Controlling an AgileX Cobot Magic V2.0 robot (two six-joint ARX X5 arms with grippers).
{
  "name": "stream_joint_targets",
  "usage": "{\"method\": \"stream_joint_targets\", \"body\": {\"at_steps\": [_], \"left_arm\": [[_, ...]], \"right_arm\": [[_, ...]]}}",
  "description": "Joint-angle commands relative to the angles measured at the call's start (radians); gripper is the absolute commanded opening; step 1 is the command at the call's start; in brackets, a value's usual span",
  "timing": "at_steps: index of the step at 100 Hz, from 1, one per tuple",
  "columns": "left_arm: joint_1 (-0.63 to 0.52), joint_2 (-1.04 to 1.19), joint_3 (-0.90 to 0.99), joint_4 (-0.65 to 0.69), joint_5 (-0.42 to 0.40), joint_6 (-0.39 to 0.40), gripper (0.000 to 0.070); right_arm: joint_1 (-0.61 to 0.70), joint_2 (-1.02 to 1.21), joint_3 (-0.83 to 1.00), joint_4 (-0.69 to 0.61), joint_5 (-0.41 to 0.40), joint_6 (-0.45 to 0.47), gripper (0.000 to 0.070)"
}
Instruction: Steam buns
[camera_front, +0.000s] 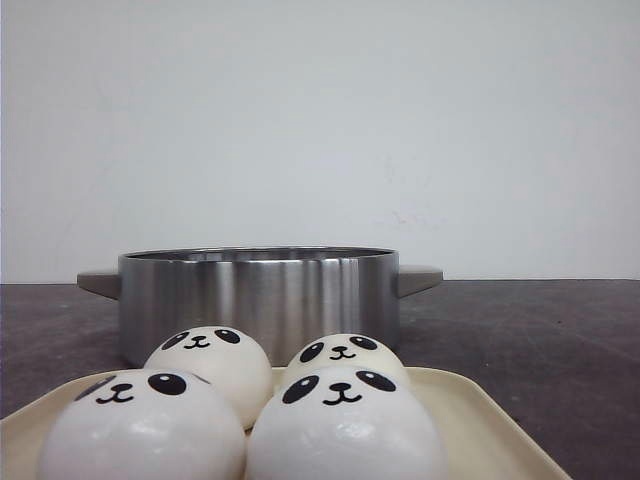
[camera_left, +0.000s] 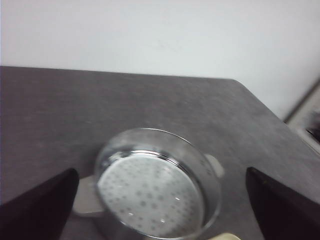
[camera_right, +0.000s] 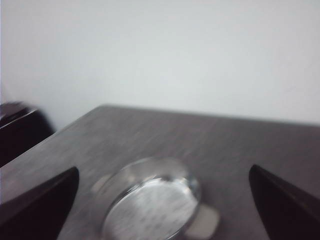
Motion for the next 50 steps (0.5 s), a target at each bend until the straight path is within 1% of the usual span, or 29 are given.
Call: {"method": "stream_joint_targets", "body": {"at_steps": [1, 16, 23, 28, 35, 38, 41, 46, 50], "left_arm": [[-0.034, 0.015, 0.019, 0.008, -0.002, 0.027, 0.07], [-0.109, 0.039, 0.019, -0.02, -0.048, 0.042, 0.07], [-0.133, 0.044, 0.019, -0.04, -0.068, 0.042, 0.07], [-0.145, 0.043, 0.019, -0.055, -0.073, 0.042, 0.07], [-0.155, 0.039, 0.019, -0.07, -0.074, 0.042, 0.07], [-0.157, 0.035, 0.019, -0.076, -0.074, 0.042, 0.07], [-0.158, 0.031, 0.019, -0.08, -0.074, 0.042, 0.07], [-0.158, 0.025, 0.019, -0.084, -0.074, 0.043, 0.07], [-0.158, 0.02, 0.019, -0.085, -0.074, 0.043, 0.07]], "right_arm": [[0.106, 0.035, 0.013, 0.011, 0.073, 0.008, 0.07], [0.428, 0.16, 0.013, -0.003, 0.313, 0.006, 0.07], [0.583, 0.232, 0.013, -0.029, 0.448, 0.023, 0.07], [0.681, 0.29, 0.016, -0.052, 0.542, 0.059, 0.07], [0.785, 0.372, 0.026, -0.09, 0.655, 0.162, 0.07], [0.814, 0.405, 0.031, -0.106, 0.672, 0.213, 0.07], [0.833, 0.438, 0.037, -0.122, 0.664, 0.264, 0.0697], [0.846, 0.492, 0.048, -0.153, 0.618, 0.349, 0.0666], [0.845, 0.537, 0.06, -0.178, 0.563, 0.409, 0.0643]]}}
